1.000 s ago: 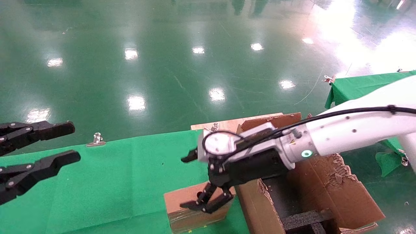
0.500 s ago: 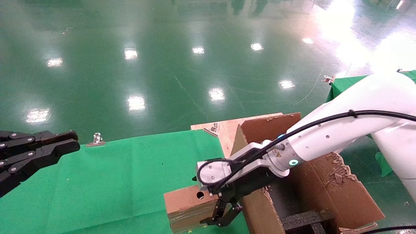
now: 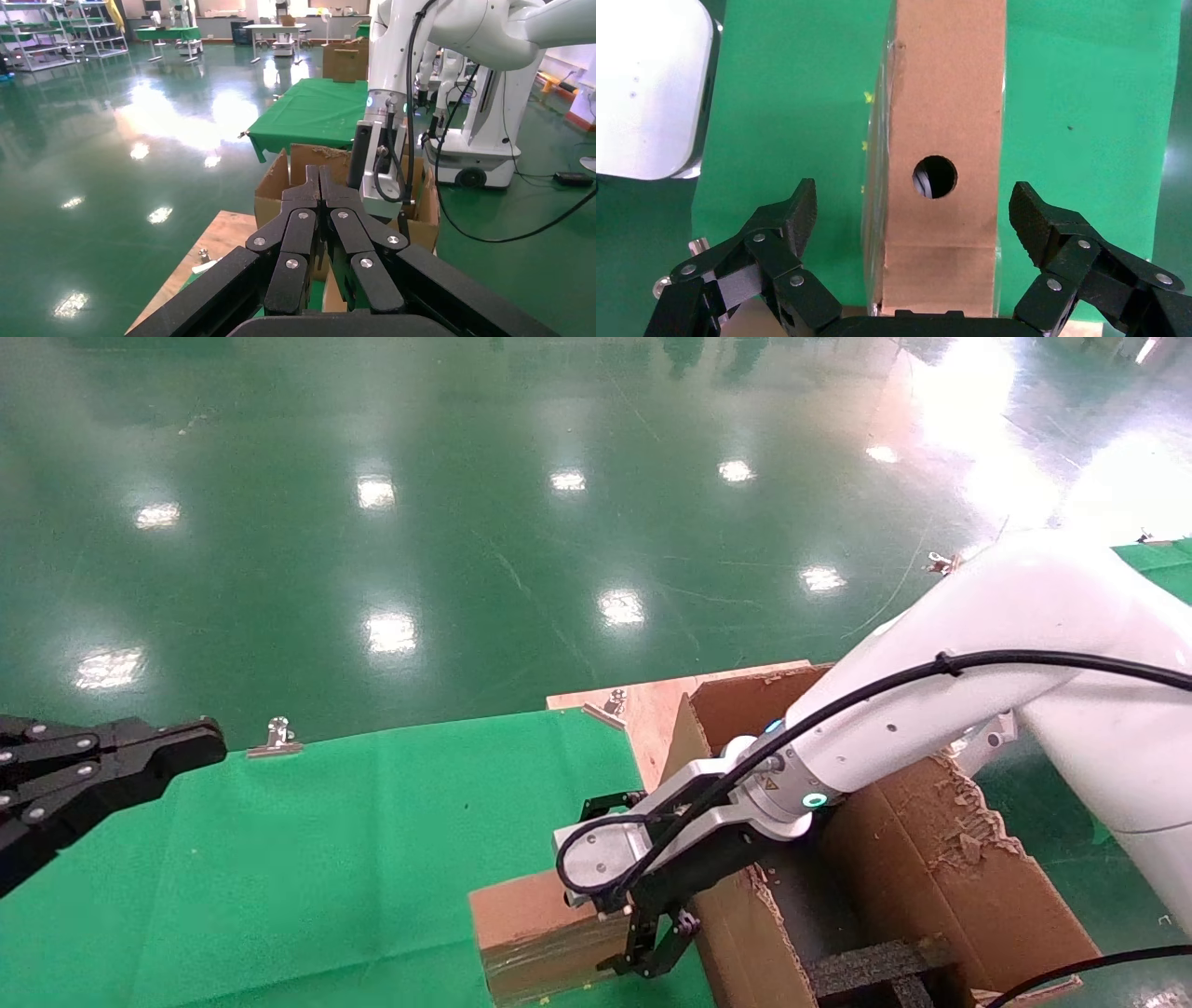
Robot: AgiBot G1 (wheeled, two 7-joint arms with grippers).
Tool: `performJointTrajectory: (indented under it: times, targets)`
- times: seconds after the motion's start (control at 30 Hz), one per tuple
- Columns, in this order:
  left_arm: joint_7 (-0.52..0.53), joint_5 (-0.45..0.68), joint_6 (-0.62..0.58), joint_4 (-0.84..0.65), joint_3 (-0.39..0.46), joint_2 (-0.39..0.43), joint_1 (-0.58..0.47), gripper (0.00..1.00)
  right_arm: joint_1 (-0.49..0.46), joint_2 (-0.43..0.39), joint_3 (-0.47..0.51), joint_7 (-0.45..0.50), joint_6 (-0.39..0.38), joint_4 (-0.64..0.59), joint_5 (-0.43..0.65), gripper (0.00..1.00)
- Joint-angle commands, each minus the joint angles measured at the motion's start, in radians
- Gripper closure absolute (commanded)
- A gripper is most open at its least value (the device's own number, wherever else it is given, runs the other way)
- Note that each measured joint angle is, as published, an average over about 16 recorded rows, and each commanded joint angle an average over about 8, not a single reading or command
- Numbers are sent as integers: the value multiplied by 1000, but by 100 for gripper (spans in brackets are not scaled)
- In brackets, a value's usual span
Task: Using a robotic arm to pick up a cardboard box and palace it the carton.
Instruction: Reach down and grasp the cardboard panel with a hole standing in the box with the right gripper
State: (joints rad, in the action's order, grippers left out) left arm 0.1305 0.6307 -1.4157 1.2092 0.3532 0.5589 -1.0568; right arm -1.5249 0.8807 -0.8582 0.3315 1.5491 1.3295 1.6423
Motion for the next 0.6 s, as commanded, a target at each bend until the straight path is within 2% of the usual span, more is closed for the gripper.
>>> performJointTrajectory:
  times: [0.03, 0.3, 0.6]
  targets:
    - [0, 0, 0, 0, 0, 0, 0, 99, -5, 3, -11, -4, -2, 0, 5, 100]
    - [0, 0, 0, 0, 0, 0, 0, 0, -8, 4, -15, -4, -3, -2, 3, 100]
    - [0, 0, 0, 0, 0, 0, 0, 0, -6, 3, -10, -5, -3, -1, 3, 100]
